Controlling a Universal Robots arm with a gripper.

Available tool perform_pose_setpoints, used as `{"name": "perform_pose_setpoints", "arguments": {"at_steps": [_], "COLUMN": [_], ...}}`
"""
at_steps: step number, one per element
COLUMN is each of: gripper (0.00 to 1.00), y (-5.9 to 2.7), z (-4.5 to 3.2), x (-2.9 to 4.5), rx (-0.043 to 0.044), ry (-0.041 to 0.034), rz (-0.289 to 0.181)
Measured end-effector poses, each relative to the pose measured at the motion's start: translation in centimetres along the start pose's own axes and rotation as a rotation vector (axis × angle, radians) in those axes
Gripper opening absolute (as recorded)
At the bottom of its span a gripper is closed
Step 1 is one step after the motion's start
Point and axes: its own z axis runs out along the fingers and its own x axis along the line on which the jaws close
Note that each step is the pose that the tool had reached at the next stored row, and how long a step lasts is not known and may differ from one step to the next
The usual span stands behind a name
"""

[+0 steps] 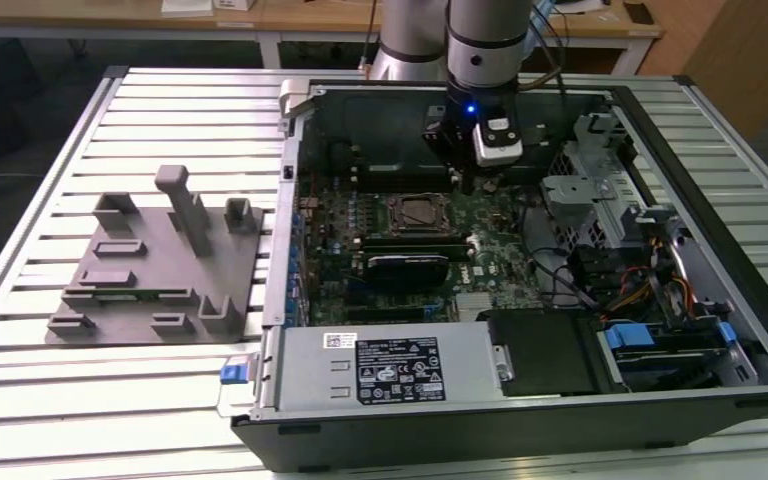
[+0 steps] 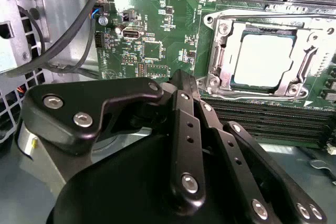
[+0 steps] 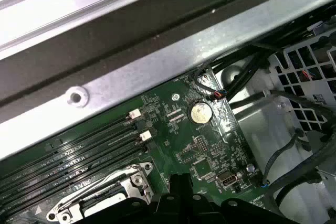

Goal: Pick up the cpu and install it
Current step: 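Install the first cpu locking lever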

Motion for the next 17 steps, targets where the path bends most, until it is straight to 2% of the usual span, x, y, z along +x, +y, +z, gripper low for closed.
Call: {"name": "perform_pose_setpoints", "arguments": {"at_steps": [17], "gripper": [0.11], "y": [0.22], "z": [0.08], "x": [-0.45], "rx": [0.0048], "ry": [-0.0025], "rz": [-0.001]}}
